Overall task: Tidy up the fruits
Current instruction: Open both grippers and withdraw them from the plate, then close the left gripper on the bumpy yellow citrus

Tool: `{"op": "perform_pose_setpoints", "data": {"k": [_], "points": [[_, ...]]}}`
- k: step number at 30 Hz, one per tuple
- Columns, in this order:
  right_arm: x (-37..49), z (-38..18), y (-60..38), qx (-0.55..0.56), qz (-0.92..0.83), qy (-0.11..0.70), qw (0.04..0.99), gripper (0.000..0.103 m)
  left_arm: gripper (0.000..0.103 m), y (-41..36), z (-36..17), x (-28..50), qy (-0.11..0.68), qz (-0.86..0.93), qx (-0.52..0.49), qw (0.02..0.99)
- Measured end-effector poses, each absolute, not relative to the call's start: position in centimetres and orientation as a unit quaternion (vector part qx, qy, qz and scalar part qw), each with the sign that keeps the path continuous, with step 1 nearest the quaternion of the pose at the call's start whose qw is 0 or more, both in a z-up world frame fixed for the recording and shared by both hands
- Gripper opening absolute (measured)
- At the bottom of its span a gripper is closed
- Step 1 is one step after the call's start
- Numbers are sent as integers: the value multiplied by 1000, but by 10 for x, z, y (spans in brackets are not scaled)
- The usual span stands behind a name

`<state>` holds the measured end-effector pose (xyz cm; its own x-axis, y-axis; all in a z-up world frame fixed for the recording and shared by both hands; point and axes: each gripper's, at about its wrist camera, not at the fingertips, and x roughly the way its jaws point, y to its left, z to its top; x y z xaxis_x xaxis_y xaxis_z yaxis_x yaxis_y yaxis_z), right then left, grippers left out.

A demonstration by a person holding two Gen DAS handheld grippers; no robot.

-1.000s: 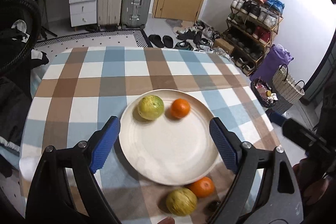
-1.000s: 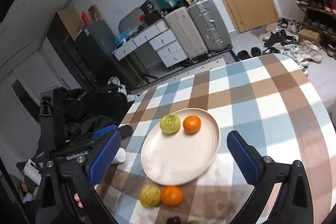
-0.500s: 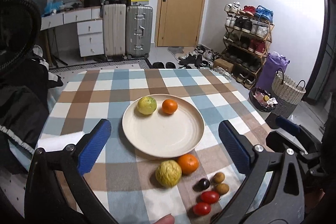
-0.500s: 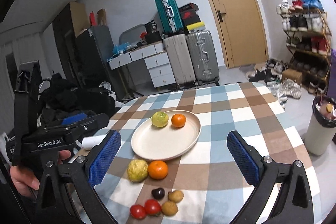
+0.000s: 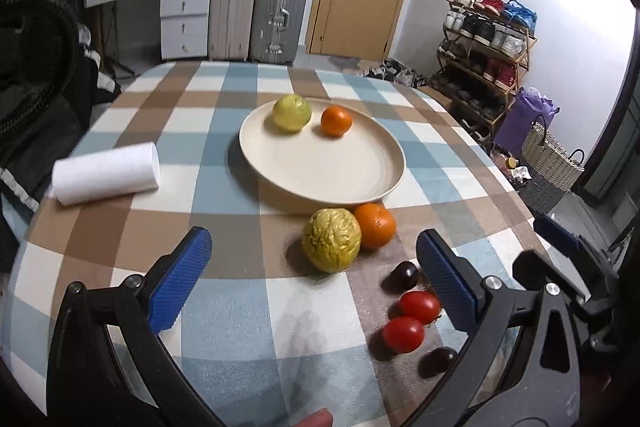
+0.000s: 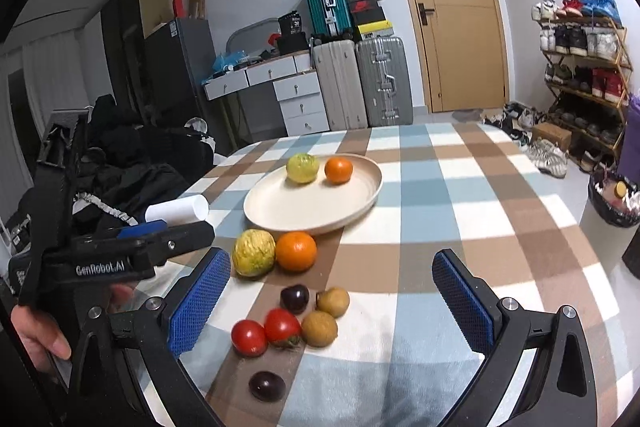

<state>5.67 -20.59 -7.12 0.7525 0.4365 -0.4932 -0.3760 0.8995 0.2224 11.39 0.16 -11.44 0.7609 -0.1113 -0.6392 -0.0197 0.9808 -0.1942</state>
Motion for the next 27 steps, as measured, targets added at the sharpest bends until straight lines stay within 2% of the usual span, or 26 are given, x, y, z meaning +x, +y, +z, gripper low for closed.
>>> {"op": "perform_pose_setpoints", "data": {"k": [7,18,27], "points": [[71,-85,-214,95,231,307,918,103,102,15,-136,145,371,-44,-120,920],[86,-91,-204,90,249,332,905,103,102,22,-163,192,412,-78,-145,896],[97,-99,-208,112,260,354,892,103,102,24,-174,216,413,-103,-158,891]]}}
